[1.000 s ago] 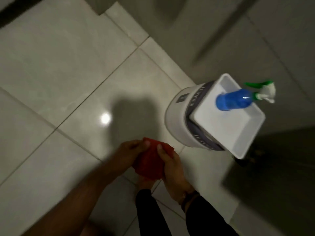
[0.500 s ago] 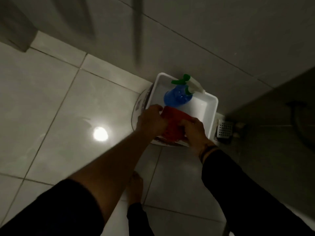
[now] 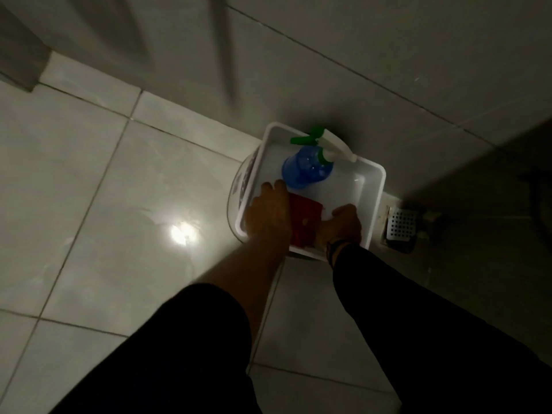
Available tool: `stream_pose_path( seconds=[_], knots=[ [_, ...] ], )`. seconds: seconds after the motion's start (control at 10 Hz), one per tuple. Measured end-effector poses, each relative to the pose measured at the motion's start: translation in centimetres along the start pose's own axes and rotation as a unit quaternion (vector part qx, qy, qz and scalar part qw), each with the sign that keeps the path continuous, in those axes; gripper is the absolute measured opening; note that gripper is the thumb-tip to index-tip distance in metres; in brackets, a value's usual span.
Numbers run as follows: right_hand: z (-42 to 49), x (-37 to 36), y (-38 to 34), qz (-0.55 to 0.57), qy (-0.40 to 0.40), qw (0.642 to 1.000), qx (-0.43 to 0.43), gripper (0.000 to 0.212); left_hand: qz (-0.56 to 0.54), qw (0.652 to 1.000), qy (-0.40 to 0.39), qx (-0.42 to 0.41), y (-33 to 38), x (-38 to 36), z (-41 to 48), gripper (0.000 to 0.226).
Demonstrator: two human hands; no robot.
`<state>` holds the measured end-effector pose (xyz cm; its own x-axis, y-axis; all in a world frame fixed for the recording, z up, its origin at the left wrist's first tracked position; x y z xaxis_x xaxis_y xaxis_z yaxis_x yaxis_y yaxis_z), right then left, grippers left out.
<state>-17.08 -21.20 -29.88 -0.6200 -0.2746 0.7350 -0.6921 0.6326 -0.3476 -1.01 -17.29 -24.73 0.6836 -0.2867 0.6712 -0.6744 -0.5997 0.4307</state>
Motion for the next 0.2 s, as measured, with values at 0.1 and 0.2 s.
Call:
stream_pose_path(
  seconds=[0.1,0.2],
  knots=[
    [-2.9,1.0,-0.9,0.025,0.034,0.999,0.020,0.064,-0.026,0.998,0.034,-0.036,-0.7,1.1,-2.5,0.036],
    [-10.2,3.8,-1.6,0.105,0.068,0.992,0.028,0.043,-0.055,0.997,0.062,-0.010,-3.9,4.0,-9.1,0.048]
  ],
)
Point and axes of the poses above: each hand's wrist, its own z-axis towards the middle knuckle, its own x-axis out of the back of the hand, y = z × x, the point moved 4 cm from there along z, towards the middle knuckle, and after that the axes turned 2 degrees about -x, right-handed, at the moved point
